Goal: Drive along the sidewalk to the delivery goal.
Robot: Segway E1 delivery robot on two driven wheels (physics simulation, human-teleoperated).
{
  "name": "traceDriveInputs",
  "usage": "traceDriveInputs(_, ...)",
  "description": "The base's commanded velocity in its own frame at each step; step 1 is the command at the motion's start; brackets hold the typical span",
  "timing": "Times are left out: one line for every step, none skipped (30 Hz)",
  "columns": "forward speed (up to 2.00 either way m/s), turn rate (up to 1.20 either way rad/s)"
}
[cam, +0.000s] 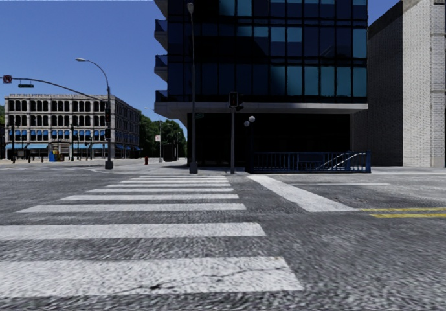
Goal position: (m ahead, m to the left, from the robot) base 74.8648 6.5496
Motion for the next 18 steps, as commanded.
traceDriveInputs(2.00,0.00)
traceDriveInputs(2.00,0.00)
traceDriveInputs(2.00,0.00)
traceDriveInputs(2.00,0.00)
traceDriveInputs(2.00,0.00)
traceDriveInputs(2.00,0.00)
traceDriveInputs(2.00,0.00)
traceDriveInputs(2.00,0.00)
traceDriveInputs(2.00,0.00)
traceDriveInputs(2.00,0.00)
traceDriveInputs(2.00,0.00)
traceDriveInputs(2.00,0.00)
traceDriveInputs(2.00,0.00)
traceDriveInputs(2.00,0.00)
traceDriveInputs(2.00,0.00)
traceDriveInputs(2.00,0.00)
traceDriveInputs(2.00,0.00)
traceDriveInputs(2.00,0.00)
